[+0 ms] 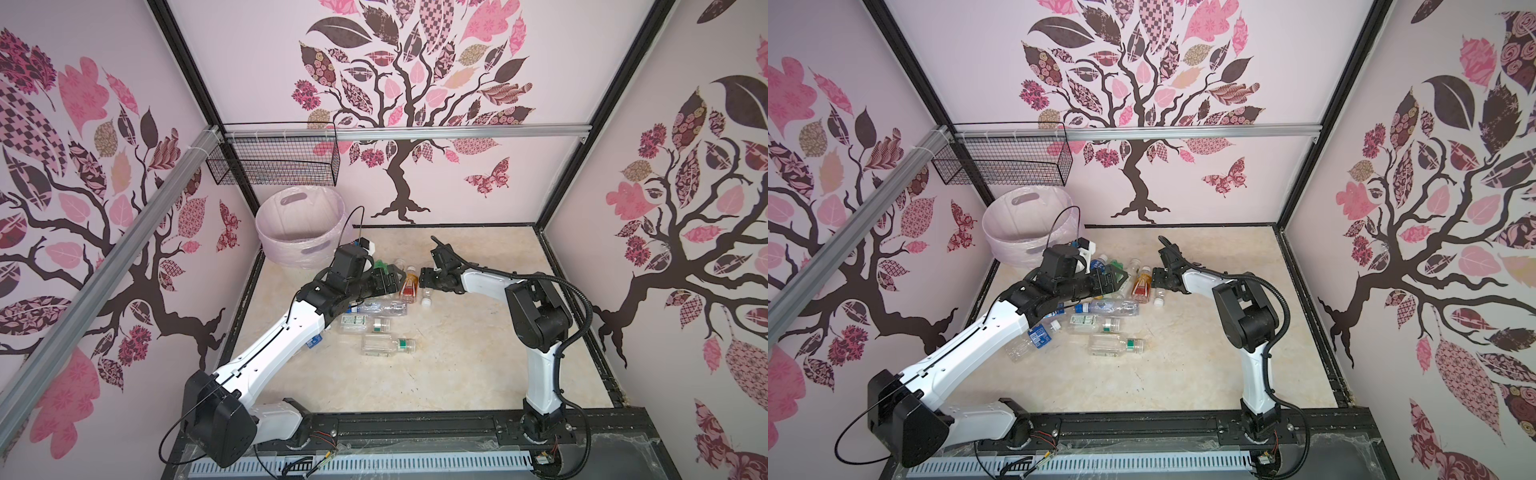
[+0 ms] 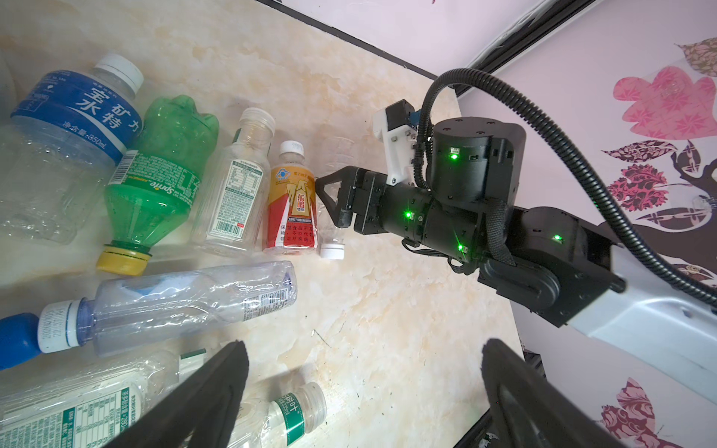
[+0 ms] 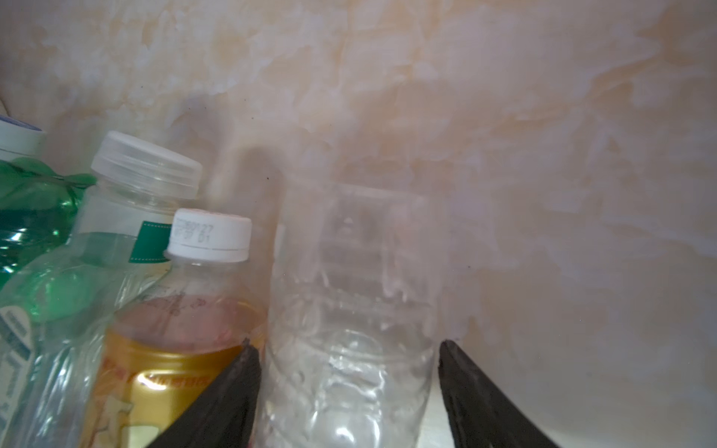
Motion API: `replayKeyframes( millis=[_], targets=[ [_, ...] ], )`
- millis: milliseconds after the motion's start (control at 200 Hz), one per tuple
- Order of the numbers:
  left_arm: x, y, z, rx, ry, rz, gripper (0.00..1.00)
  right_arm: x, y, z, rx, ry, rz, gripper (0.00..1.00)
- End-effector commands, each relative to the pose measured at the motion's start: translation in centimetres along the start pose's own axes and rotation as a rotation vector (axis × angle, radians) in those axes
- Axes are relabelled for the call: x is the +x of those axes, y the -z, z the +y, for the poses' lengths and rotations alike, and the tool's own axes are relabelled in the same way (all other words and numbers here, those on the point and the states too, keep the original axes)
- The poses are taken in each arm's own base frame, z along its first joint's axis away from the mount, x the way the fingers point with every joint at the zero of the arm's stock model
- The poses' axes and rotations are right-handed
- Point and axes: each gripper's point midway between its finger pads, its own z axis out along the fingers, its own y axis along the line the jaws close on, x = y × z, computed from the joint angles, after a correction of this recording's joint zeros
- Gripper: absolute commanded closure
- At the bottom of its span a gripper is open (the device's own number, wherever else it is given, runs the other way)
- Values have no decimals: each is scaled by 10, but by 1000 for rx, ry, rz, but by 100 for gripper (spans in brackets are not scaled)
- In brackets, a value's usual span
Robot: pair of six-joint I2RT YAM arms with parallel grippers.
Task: Throw the plastic bottles in the bin
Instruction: 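Close the right gripper around the plain clear bottle's body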
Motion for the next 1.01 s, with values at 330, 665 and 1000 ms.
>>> replayKeyframes(
  millis=[330,665,1000],
  targets=[
    [7,-6,4,-16,-23,27,3,-2,-2,-9,18,-2,13,47],
    [16,-8,4,-15,-7,51,3,-23,48,11,-67,-20,-52,49],
    [28,-15,-2,-22,-65,71,3,-52,120,54,-272,-95,-116,49]
  ],
)
